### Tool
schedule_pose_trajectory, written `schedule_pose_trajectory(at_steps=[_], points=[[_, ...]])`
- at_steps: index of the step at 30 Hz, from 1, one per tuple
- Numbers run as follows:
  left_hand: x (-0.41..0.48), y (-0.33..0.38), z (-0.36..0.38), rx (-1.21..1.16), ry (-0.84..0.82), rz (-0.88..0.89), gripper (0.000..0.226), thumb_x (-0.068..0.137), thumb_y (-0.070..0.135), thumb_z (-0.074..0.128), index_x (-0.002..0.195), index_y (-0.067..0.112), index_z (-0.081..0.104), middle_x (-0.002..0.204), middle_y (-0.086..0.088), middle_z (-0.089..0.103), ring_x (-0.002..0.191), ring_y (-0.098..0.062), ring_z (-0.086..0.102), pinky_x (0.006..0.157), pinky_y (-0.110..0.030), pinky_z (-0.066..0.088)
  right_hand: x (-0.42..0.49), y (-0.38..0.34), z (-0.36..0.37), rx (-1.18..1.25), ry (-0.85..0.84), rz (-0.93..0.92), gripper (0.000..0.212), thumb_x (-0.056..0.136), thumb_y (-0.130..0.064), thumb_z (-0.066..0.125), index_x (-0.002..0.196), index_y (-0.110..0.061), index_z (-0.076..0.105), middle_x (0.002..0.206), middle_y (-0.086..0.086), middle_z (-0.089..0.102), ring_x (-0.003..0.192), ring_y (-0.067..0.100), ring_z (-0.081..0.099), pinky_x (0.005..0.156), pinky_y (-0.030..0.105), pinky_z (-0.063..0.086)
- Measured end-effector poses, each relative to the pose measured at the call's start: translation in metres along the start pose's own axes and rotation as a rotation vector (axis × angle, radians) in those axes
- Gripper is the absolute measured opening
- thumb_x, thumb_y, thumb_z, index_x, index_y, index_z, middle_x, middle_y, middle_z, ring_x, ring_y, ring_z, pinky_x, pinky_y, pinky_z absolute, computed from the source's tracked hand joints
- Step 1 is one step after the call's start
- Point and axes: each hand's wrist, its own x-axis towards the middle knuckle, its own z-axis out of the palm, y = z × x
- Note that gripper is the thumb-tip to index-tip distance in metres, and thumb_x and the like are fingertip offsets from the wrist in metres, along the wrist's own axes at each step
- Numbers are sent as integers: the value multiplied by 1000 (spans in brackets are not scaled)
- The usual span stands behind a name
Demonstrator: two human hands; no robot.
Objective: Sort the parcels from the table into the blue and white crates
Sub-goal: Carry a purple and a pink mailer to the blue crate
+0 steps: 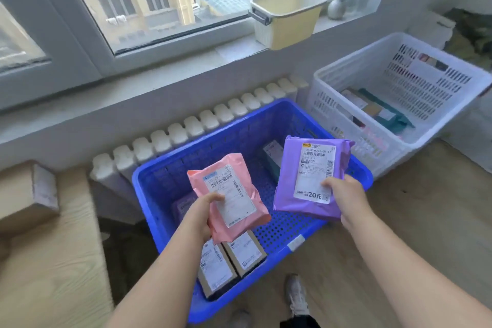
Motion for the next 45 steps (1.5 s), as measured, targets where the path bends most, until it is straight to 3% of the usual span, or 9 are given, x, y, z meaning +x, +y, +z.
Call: schedule_pose_trajectory(at_steps=[6,12,16,21,26,33,36,43,45], points=[[29,-11,5,-75,239,23,22,90,2,65,111,1,67,105,-19,73,98,-36,70,84,-45,57,67,7,37,-74,-395,117,26,90,-1,63,115,-6,69,105,7,75,88,19,73,66,28,58],[77,-38,-10,-137,421,29,20,93,-3,61,113,-2,63,97,-17,71,86,-32,69,69,-38,56,103,42,89,-170,-580,315,23,84,0,72,106,-7,71,94,10,77,68,17,75,48,23,54],[115,-46,-24,-108,491,43,24,96,-3,56,119,0,59,112,-18,69,98,-35,68,76,-45,57,115,73,119,-292,-603,407,21,83,0,73,103,-5,72,89,11,77,65,20,74,45,24,53],[187,-53,-64,32,531,29,24,95,3,54,118,9,59,114,-13,69,98,-33,68,88,-52,56,145,129,169,-293,-634,567,30,86,-1,67,117,-3,67,105,16,75,93,32,74,75,40,59],[234,-48,-89,231,623,33,26,93,3,48,119,3,55,110,-13,65,92,-27,61,76,-29,47,164,171,216,-275,-646,613,18,91,-2,63,107,-6,68,95,13,77,77,25,75,67,36,59],[282,-58,-100,386,741,-7,25,96,11,45,121,8,49,120,-15,63,107,-36,61,90,-39,50,190,221,261,-434,-731,617,20,91,-6,63,110,-10,67,98,11,77,92,31,73,80,44,58],[295,-61,-107,424,793,-21,32,100,11,45,131,4,45,130,-18,59,116,-37,58,86,-35,45,198,236,269,-503,-784,602,18,90,-2,63,106,-10,68,92,12,77,79,28,74,64,38,59],[297,-72,-121,1088,900,150,68,103,17,44,158,14,4,165,-9,14,143,-25,34,106,-34,40,199,255,280,-454,-833,622,15,94,-4,60,106,-11,66,93,12,76,73,24,74,53,32,59],[291,-76,-119,1351,909,320,68,93,-1,42,157,11,22,161,-15,25,140,-28,40,103,-34,43,201,255,278,-450,-827,631,15,94,-5,60,107,-11,66,95,12,77,76,25,75,57,33,59]])
